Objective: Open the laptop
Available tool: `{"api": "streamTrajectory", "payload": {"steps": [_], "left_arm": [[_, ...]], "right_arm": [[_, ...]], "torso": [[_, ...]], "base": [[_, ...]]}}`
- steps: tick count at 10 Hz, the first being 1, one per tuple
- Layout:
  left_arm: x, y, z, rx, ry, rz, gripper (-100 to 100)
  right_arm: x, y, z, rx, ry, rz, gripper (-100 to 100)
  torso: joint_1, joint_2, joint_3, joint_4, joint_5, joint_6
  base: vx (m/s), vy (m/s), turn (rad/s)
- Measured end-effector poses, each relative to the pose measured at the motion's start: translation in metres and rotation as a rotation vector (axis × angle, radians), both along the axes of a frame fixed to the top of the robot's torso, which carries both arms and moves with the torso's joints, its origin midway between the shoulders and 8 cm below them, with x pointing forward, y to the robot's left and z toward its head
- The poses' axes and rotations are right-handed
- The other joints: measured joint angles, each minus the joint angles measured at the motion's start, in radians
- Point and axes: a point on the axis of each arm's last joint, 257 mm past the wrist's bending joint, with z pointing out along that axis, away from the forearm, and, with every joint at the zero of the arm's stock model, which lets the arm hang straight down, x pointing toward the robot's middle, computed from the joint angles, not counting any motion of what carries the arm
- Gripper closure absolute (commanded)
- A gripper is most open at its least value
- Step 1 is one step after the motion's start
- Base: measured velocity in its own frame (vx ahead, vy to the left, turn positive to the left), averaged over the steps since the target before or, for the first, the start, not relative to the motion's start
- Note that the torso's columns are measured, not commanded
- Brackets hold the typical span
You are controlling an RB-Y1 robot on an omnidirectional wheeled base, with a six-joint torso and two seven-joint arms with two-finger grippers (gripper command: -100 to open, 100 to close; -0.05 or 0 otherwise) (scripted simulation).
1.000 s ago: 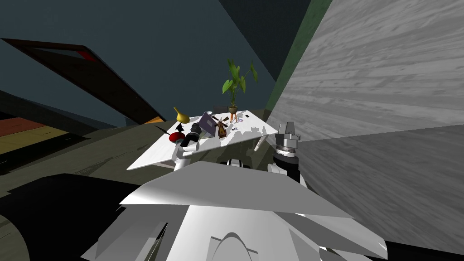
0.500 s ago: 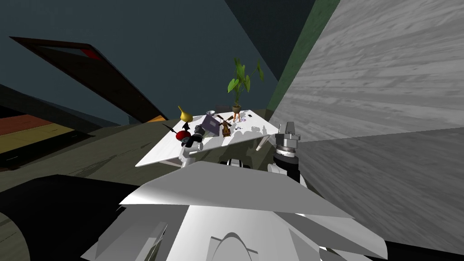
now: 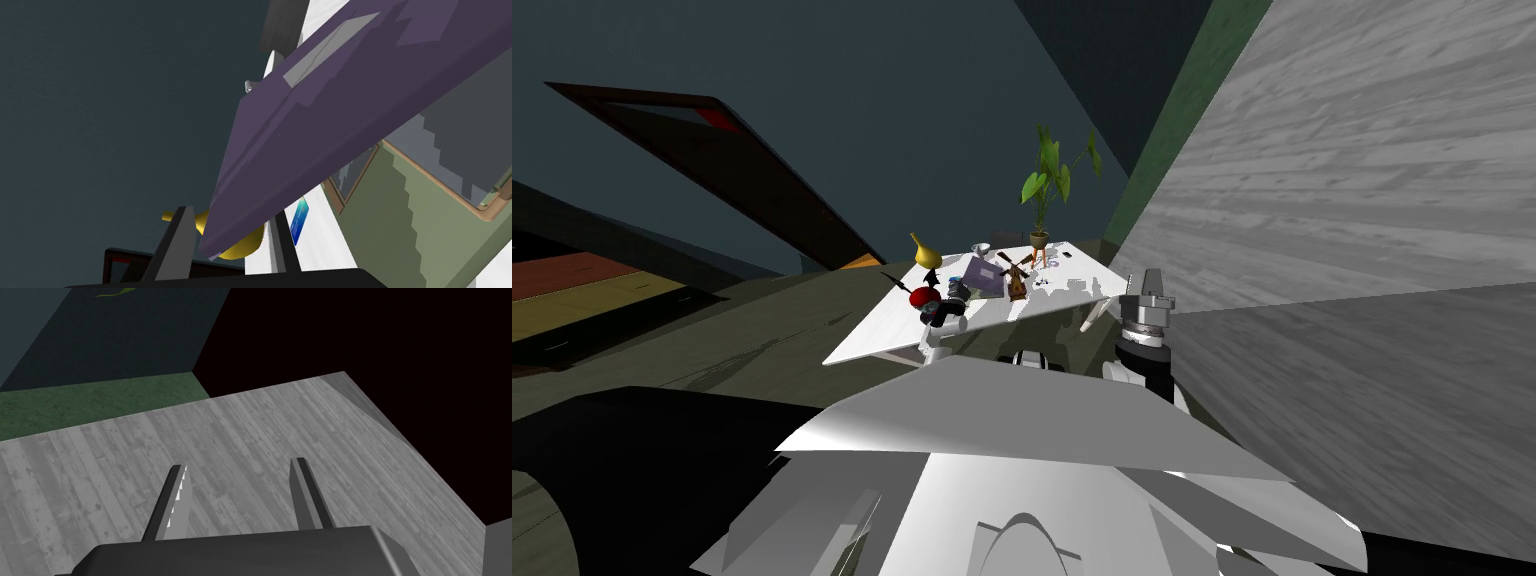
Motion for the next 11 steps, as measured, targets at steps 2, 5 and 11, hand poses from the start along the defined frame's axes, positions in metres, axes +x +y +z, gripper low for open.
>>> {"api": "streamTrajectory", "payload": {"steps": [2,5,11], "left_arm": [[-0.003,0.003,0.014,-0.001,-0.004,0.003,-100],[-0.009,0.008,0.028,-0.001,0.002,0.006,-100],[-0.019,0.011,0.047,0.000,0.010,0.009,0]], "right_arm": [[0.000,0.000,0.000,0.000,0.000,0.000,0],[0.000,0.000,0.000,0.000,0.000,0.000,0],[0.000,0.000,0.000,0.000,0.000,0.000,0]], "torso": [[-0.006,-0.004,-0.002,-0.002,-0.001,0.000],[-0.002,-0.001,-0.001,0.000,-0.001,0.001],[-0.002,-0.001,0.000,0.000,-0.001,0.000]], "base": [[0.026,-0.021,-0.006],[0.019,-0.018,-0.011],[0.009,-0.004,-0.003]]}}
